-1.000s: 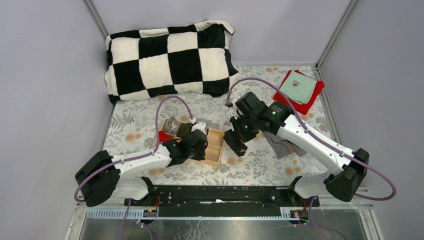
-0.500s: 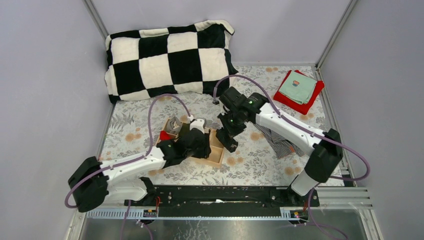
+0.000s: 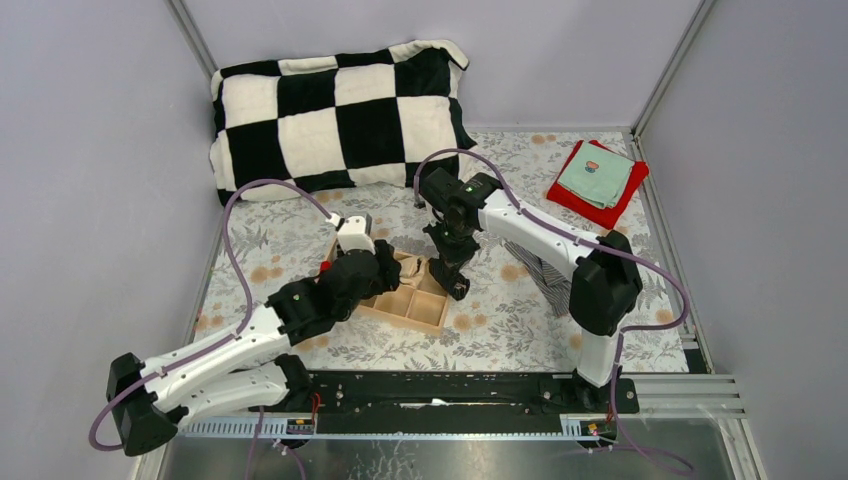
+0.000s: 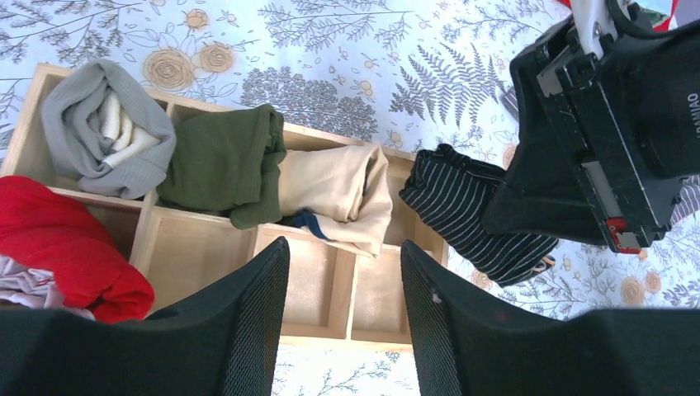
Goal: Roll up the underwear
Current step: Place the underwear in the storage box.
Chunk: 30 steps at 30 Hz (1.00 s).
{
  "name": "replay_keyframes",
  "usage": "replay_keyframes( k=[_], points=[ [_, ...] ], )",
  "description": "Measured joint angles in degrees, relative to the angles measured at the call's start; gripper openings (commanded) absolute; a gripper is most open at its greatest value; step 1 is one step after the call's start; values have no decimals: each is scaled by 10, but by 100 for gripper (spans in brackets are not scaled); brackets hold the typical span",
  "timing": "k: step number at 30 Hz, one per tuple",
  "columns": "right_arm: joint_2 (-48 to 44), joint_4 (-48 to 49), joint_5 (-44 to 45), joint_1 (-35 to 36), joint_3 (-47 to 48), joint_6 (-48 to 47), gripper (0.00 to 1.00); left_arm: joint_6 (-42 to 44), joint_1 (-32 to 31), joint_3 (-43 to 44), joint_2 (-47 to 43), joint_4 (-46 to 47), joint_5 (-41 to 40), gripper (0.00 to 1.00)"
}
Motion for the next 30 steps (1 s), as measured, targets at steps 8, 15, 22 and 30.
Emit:
replay_keyframes(
  k=[8, 15, 22, 30],
  points=[
    [29, -16, -2, -2, 21, 6, 0, 0, 0, 2, -12, -14, -28, 59],
    [78, -26, -3, -2, 64, 9, 0, 1, 0, 2, -26, -14, -37, 59],
    [102, -39, -3, -2, 79, 11, 0, 3, 0, 2, -25, -14, -38, 59],
    [129, -52, -13, -3, 103, 11, 0, 7, 0, 2, -18, -14, -38, 59]
  ],
)
